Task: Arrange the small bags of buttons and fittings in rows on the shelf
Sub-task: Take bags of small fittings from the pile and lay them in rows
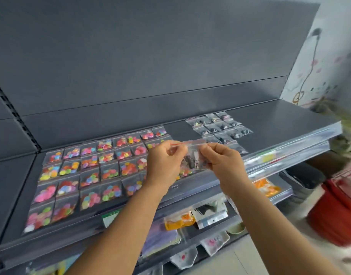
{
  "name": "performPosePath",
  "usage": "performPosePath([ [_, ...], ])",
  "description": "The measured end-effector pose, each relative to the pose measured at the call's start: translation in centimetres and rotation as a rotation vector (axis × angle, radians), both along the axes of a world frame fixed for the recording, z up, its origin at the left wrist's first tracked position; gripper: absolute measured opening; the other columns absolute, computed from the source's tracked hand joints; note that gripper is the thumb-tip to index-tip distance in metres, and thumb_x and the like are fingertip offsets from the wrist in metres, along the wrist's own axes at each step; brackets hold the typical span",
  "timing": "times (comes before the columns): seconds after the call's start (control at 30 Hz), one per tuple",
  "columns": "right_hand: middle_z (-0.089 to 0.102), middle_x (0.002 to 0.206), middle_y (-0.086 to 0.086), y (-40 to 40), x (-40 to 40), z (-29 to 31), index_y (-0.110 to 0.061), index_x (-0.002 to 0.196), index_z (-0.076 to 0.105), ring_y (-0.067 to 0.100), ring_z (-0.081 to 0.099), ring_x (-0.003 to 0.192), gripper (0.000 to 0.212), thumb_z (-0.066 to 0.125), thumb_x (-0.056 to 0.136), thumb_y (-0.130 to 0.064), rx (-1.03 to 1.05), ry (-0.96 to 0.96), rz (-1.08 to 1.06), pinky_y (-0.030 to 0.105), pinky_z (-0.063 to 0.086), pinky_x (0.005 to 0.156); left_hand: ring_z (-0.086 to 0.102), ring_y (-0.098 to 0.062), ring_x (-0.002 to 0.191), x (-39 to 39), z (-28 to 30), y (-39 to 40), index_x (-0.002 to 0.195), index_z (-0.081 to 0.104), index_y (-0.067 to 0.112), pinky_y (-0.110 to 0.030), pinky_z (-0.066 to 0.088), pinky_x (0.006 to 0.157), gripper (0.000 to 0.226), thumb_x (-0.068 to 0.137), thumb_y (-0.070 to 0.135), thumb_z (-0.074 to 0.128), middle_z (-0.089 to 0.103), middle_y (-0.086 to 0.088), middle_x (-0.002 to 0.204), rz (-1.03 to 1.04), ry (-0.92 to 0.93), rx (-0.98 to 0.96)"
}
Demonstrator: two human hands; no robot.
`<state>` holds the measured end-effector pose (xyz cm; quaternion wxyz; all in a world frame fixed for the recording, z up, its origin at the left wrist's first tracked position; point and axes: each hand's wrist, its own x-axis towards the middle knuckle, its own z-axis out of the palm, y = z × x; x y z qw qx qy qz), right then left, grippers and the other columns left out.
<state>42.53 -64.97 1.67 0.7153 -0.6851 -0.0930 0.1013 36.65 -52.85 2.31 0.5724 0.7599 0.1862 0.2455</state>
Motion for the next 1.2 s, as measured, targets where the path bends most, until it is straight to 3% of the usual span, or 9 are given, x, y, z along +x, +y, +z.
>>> performPosePath([
  [0.07, 0.061, 0.062, 0.001, -2.2, 1.4, -0.1, -0.012, 0.07, 0.07, 0.016, 0.052, 0.063, 0.018, 0.065, 0.087, -0.017, -0.001, 0.005, -0.02, 0.03, 0.048, 0.067, 0.067, -0.009, 0.079, 1.7, -0.3, -1.8, 0.081, 0.066, 0.028, -0.034, 0.058, 0.073, 0.009, 0.087, 0.022, 0.064, 0.071, 0.008, 0.081, -0.025, 0.001, -0.016],
  [0.2, 0.06, 0.067, 0.006, -6.0, 3.8, 0.1, -0.013, 0.075, 0.073, 0.017, 0.048, 0.065, 0.014, 0.065, 0.087, -0.017, -0.024, 0.015, -0.043, 0.032, 0.045, 0.068, 0.066, -0.011, 0.076, 4.9, -0.3, -4.9, 0.086, 0.068, 0.019, -0.012, 0.05, 0.052, 0.006, 0.087, 0.016, 0.062, 0.072, 0.0, 0.082, -0.072, -0.017, -0.069],
  [0.27, 0.062, 0.069, 0.005, -7.5, 5.0, 0.1, -0.016, 0.079, 0.073, 0.016, 0.05, 0.066, 0.01, 0.066, 0.086, -0.016, -0.035, 0.029, -0.071, 0.03, 0.046, 0.067, 0.065, -0.012, 0.075, 6.6, -0.2, -6.2, 0.085, 0.067, 0.019, -0.01, 0.047, 0.049, 0.006, 0.087, 0.015, 0.063, 0.072, -0.003, 0.083, -0.104, -0.026, -0.082],
  [0.4, 0.066, 0.068, 0.001, -9.8, 7.7, -0.6, -0.018, 0.08, 0.073, 0.014, 0.054, 0.066, 0.008, 0.067, 0.085, -0.018, -0.066, 0.047, -0.138, 0.03, 0.048, 0.069, 0.065, -0.011, 0.071, 10.3, -0.5, -8.2, 0.079, 0.067, 0.021, -0.014, 0.051, 0.052, 0.01, 0.086, 0.014, 0.065, 0.072, -0.001, 0.08, -0.197, -0.019, -0.081],
  [0.6, 0.065, 0.071, 0.01, -11.9, 13.5, -1.1, -0.015, 0.076, 0.074, 0.021, 0.05, 0.067, 0.012, 0.067, 0.085, -0.02, -0.158, 0.041, -0.162, 0.033, 0.044, 0.066, 0.067, -0.017, 0.074, 16.7, -2.2, -9.9, 0.077, 0.068, 0.02, -0.036, 0.059, 0.069, 0.008, 0.084, 0.016, 0.067, 0.071, 0.0, 0.076, -0.262, 0.001, -0.102],
  [0.9, 0.064, 0.071, 0.014, -12.6, 21.9, -1.7, -0.013, 0.071, 0.073, 0.022, 0.047, 0.066, 0.018, 0.067, 0.085, -0.021, -0.272, 0.03, -0.183, 0.036, 0.042, 0.064, 0.068, -0.011, 0.078, 24.2, -3.0, -9.7, 0.078, 0.067, 0.026, -0.026, 0.054, 0.074, 0.01, 0.087, 0.022, 0.065, 0.073, 0.005, 0.077, -0.308, 0.078, -0.019],
  [1.03, 0.061, 0.067, 0.012, -13.1, 24.3, -2.2, -0.01, 0.073, 0.072, 0.022, 0.046, 0.064, 0.019, 0.065, 0.086, -0.021, -0.338, 0.019, -0.154, 0.035, 0.041, 0.062, 0.068, -0.013, 0.074, 25.8, -3.9, -9.4, 0.08, 0.067, 0.026, -0.033, 0.055, 0.074, 0.012, 0.09, 0.019, 0.063, 0.073, 0.004, 0.076, -0.279, 0.117, 0.011],
  [1.13, 0.065, 0.071, 0.02, -13.8, 26.1, -2.6, -0.011, 0.072, 0.071, 0.023, 0.051, 0.063, 0.018, 0.064, 0.087, -0.018, -0.395, -0.01, -0.113, 0.044, 0.051, 0.066, 0.068, -0.011, 0.072, 26.3, -4.4, -9.6, 0.079, 0.065, 0.028, -0.031, 0.056, 0.071, 0.015, 0.09, 0.018, 0.061, 0.072, 0.005, 0.076, -0.231, 0.147, 0.028],
  [1.2, 0.069, 0.073, 0.016, -14.3, 27.2, -3.0, -0.014, 0.07, 0.07, 0.023, 0.056, 0.061, 0.018, 0.063, 0.087, -0.015, -0.44, -0.026, -0.069, 0.048, 0.055, 0.072, 0.068, -0.01, 0.07, 26.4, -4.6, -10.1, 0.079, 0.065, 0.028, -0.031, 0.057, 0.07, 0.015, 0.09, 0.018, 0.061, 0.072, 0.006, 0.075, -0.2, 0.184, 0.057],
])
